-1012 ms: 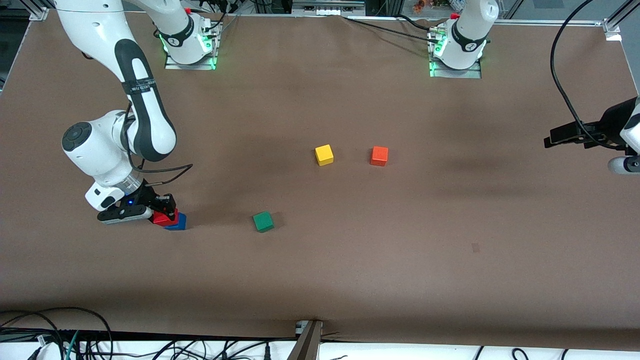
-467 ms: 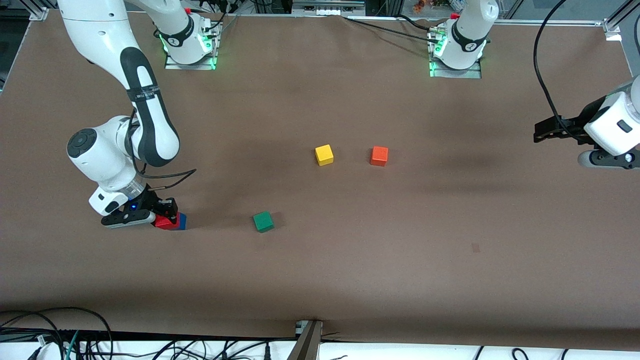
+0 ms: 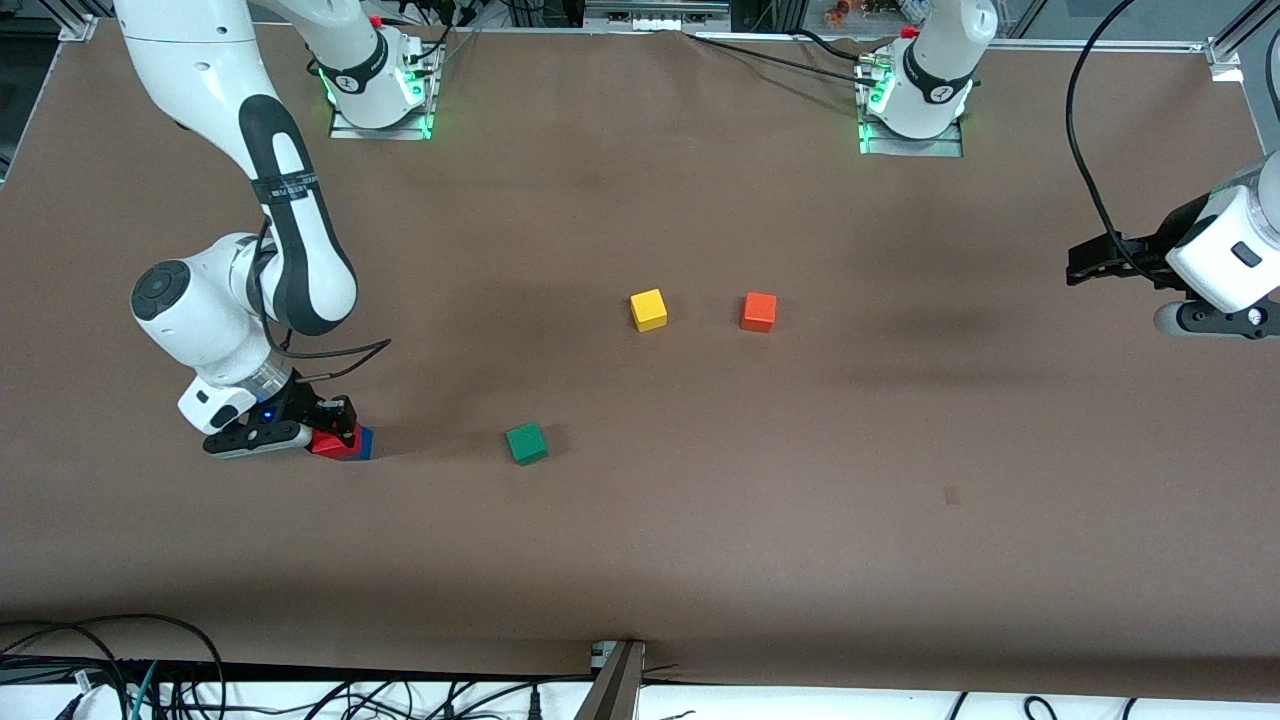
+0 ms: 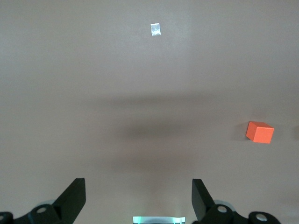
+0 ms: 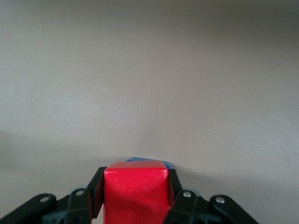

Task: Pass red block to right arm, stack on blue
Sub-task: 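Lower the red cube onto the blue cube with the right gripper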

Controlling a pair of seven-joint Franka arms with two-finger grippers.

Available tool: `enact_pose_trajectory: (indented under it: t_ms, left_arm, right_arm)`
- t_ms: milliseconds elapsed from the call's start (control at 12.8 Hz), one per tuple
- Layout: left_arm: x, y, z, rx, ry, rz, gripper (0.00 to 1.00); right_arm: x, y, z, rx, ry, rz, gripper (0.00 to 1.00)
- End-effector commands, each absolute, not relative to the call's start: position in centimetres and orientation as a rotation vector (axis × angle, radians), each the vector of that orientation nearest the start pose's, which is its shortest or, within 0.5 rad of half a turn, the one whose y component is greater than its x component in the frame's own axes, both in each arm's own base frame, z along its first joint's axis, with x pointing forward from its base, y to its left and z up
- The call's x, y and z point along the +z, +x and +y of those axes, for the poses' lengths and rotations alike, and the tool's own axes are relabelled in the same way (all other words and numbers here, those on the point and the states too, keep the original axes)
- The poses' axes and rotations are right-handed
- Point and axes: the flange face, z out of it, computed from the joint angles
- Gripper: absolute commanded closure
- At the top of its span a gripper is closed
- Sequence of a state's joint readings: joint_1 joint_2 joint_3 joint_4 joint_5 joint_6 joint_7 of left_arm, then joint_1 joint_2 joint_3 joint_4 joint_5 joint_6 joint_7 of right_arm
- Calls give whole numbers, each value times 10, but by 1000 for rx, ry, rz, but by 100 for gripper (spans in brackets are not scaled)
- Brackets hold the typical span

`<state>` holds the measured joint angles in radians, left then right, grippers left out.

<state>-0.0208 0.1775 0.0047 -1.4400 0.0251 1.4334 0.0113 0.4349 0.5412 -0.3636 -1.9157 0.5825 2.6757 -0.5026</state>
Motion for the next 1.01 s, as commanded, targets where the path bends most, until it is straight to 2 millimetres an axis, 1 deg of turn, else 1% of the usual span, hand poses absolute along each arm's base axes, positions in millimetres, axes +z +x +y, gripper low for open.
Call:
enact_pose_trajectory:
  t_ms: [0,389,545,623,779,935]
  left_arm:
    - [575,586,-4,285,-3114,23,0]
    - [575,586,-5,289,-3153,11,0]
    - [574,587,5,291,-3156,-13,0]
    - [575,587,4,289,-3157,-8,0]
    - [575,587,4,288,-3155,-6,0]
    - [575,587,4,289,-3157,-8,0]
  right_arm:
    - [244,647,40,-389,-3010,-229,100]
    - [248,649,33,-390,-3036,-255,100]
    - [244,649,28,-381,-3047,-245,100]
    - [244,651,28,-386,-3049,-234,100]
    - [246,653,31,-350,-3051,-183,100]
    - [255,660,38,-302,-3068,-164,100]
